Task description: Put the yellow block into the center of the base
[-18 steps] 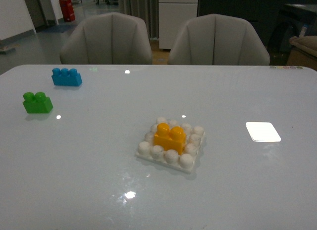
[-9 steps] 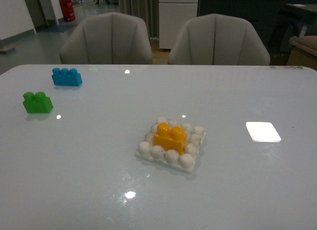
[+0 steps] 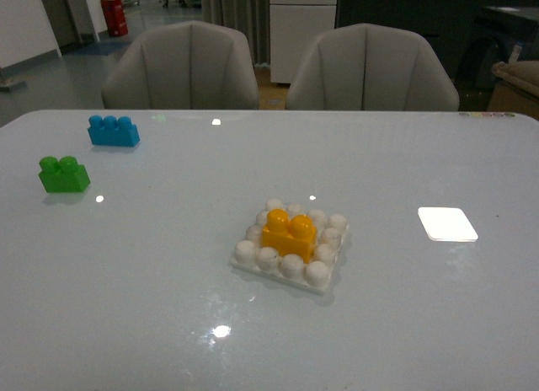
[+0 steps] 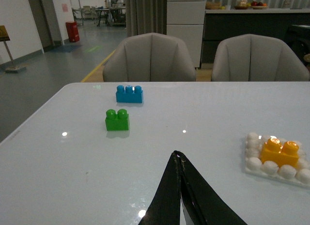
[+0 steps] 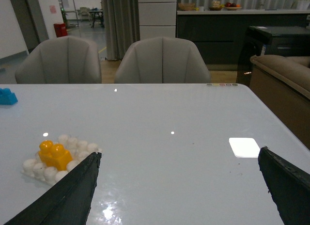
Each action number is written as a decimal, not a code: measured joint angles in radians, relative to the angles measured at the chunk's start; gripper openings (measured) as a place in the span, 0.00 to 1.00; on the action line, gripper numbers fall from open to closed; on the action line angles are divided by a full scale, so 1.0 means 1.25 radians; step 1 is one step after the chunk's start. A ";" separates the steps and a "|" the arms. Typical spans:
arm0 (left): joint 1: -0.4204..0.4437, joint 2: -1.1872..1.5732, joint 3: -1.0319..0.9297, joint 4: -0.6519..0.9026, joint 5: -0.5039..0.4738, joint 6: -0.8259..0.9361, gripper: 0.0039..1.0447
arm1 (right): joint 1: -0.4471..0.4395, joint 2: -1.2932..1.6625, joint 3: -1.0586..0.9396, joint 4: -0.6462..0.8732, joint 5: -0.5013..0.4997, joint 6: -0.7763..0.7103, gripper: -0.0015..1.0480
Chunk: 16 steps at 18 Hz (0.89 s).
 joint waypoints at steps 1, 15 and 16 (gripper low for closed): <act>0.000 0.000 0.000 0.000 0.000 0.000 0.07 | 0.000 0.000 0.000 0.000 0.000 0.000 0.94; 0.000 0.000 0.000 0.000 0.000 0.002 0.94 | 0.000 0.000 0.000 0.000 0.000 0.000 0.94; 0.000 0.000 0.000 0.000 0.000 0.001 0.94 | 0.000 0.000 0.000 0.000 0.000 0.000 0.94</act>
